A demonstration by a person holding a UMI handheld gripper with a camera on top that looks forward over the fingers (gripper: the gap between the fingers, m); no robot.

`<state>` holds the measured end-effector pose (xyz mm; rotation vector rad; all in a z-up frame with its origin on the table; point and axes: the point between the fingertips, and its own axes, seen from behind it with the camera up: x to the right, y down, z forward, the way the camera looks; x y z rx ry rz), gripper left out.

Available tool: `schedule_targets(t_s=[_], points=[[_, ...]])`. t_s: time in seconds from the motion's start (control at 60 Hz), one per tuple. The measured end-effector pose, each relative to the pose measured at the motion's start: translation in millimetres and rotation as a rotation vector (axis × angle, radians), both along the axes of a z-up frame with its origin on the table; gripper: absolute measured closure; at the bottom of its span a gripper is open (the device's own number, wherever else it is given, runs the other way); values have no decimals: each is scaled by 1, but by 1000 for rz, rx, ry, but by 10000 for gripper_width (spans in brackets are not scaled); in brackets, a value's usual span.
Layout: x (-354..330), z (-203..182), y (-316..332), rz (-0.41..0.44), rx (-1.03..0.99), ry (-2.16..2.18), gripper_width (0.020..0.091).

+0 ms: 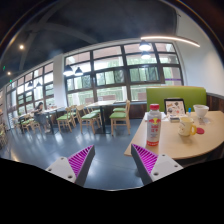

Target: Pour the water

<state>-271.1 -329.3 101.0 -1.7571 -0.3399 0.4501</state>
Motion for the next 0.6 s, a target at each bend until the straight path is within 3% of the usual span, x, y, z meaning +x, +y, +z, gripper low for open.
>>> schedule_targets(t_s=[0.15,0.367,0.6], points=[[18,2,2,-20,-7,6,310],[66,11,40,-157,55,-45,313],[107,20,134,-262,138,-64,308]])
